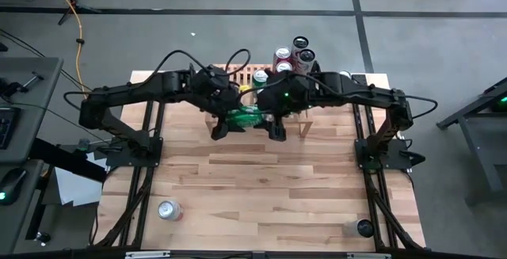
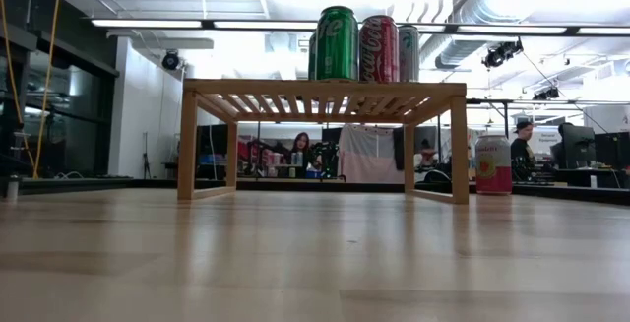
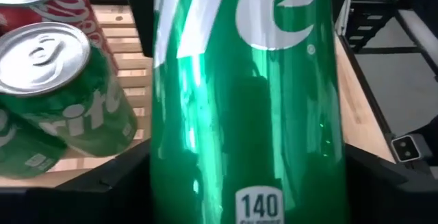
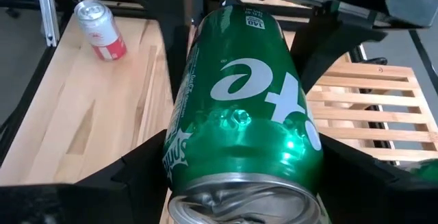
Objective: Place canned beverage on shelf
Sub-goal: Put the green soda can on the shelf aligned with the other green soda cans
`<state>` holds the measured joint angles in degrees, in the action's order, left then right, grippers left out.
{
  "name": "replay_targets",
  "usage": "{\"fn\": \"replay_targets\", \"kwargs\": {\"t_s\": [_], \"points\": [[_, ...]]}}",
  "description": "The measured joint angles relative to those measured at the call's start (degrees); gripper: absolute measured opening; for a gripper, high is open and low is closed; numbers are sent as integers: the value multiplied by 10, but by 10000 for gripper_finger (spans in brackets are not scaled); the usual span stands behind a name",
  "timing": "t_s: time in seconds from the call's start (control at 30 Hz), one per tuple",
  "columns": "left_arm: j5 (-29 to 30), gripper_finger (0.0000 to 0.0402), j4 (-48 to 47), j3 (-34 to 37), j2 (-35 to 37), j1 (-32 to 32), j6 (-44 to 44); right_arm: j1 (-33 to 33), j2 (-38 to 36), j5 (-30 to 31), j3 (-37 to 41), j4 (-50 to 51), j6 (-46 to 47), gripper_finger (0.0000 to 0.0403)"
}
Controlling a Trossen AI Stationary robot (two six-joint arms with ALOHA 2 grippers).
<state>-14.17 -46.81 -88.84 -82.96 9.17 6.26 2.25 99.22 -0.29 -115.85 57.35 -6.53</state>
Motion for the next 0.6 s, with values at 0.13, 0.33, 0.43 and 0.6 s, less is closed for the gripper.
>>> {"fn": "replay_targets", "kwargs": {"t_s": [0.13, 0.33, 0.43, 0.6], "points": [[-3, 280, -1, 0, 2, 6, 6, 0, 0, 2, 0, -2, -2, 282], [39, 280, -26, -1, 11, 15, 18, 0, 0, 5, -7, -6, -18, 282], [50, 280, -33, -3, 32, 28, 16, 1, 1, 17, -27, -6, 2, 323], [207, 280, -74, 3, 94, 58, -6, 4, -8, 69, -86, 59, 16, 379]]}}
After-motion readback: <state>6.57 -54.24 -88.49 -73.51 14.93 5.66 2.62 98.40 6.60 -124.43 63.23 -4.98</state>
